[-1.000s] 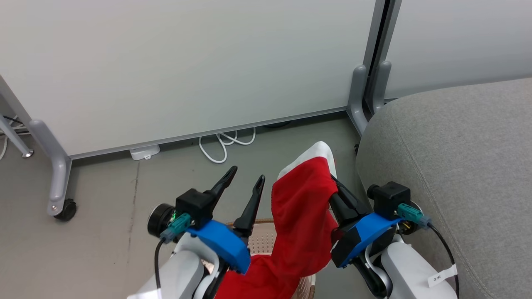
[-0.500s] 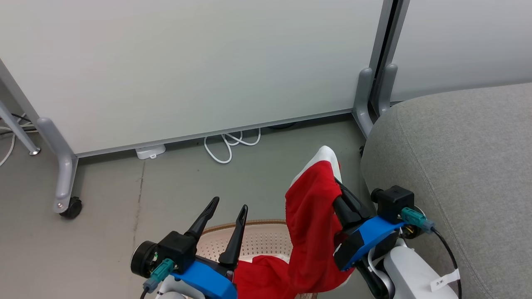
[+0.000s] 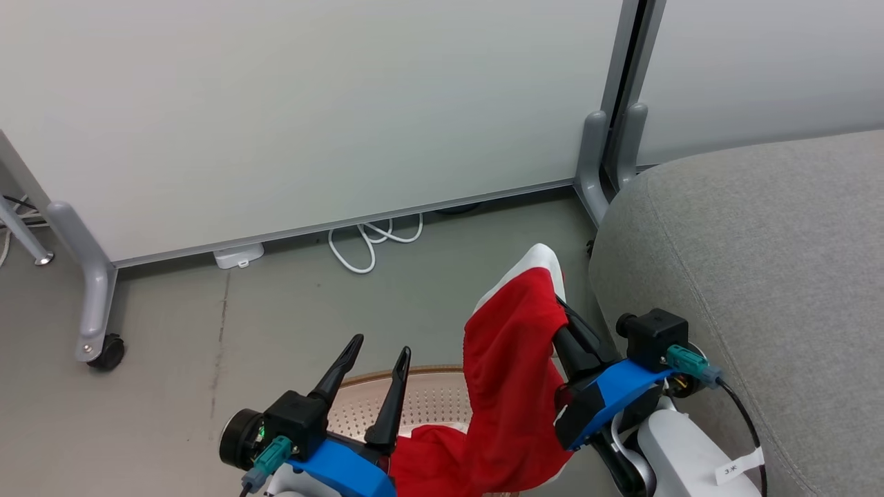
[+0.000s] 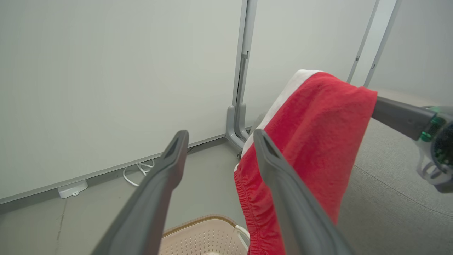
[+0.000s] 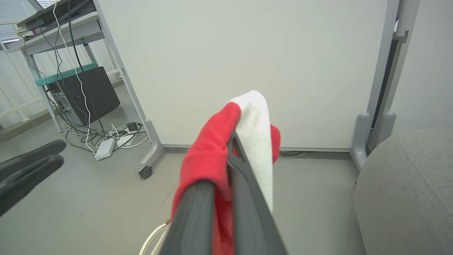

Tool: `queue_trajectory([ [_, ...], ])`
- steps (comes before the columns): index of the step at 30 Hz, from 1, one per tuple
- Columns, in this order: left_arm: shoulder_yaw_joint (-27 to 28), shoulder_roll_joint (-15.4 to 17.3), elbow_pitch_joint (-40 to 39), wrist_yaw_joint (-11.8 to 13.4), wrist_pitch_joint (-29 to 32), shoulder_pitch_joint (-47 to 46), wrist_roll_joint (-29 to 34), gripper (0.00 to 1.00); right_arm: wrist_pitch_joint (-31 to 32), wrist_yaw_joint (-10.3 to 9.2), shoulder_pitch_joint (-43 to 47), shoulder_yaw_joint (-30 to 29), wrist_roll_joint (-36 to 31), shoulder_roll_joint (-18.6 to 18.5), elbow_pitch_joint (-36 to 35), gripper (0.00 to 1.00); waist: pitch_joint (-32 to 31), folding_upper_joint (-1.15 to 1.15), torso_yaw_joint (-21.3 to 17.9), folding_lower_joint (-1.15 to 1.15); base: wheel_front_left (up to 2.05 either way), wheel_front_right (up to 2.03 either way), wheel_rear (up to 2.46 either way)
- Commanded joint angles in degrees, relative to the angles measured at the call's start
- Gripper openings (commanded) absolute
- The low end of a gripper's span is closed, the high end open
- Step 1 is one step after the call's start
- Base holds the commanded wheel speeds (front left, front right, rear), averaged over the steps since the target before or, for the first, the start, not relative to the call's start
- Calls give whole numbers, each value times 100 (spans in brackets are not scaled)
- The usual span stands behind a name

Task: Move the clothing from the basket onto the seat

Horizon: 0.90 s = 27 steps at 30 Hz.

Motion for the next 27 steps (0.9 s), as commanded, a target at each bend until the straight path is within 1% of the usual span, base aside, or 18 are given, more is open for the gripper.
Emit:
queue_trajectory([
  [1, 4, -5, 2, -40, -16, 26, 13, 100, -24, 2, 44, -6, -19, -17, -2, 0, 7, 0, -65, 0, 0, 0, 0],
  [6, -52, 31, 36, -25, -16, 59, -71, 100, -24, 1, 3, 14, 47, -17, 13, 0, 27, 0, -293, 0, 0, 0, 0],
  [10, -46, 39, 80, -26, -16, 38, -98, 100, -24, 2, -31, 39, 57, -17, 0, 0, 45, 0, -548, 0, 0, 0, 0],
  [18, -20, 46, 106, -27, -16, -23, -105, 100, -24, 1, -34, 64, 71, -17, -9, 0, 119, 0, -1188, 0, 0, 0, 0],
  [20, -28, 44, 106, -27, -16, -35, -95, 100, -24, 1, -36, 53, 72, -17, -18, 0, 134, 0, -1265, 0, 0, 0, 0],
  [27, 11, 47, 144, -27, -16, -76, -45, 100, -24, 2, -70, 85, 127, -17, -42, 0, 238, 0, -1895, 0, 0, 0, 0],
])
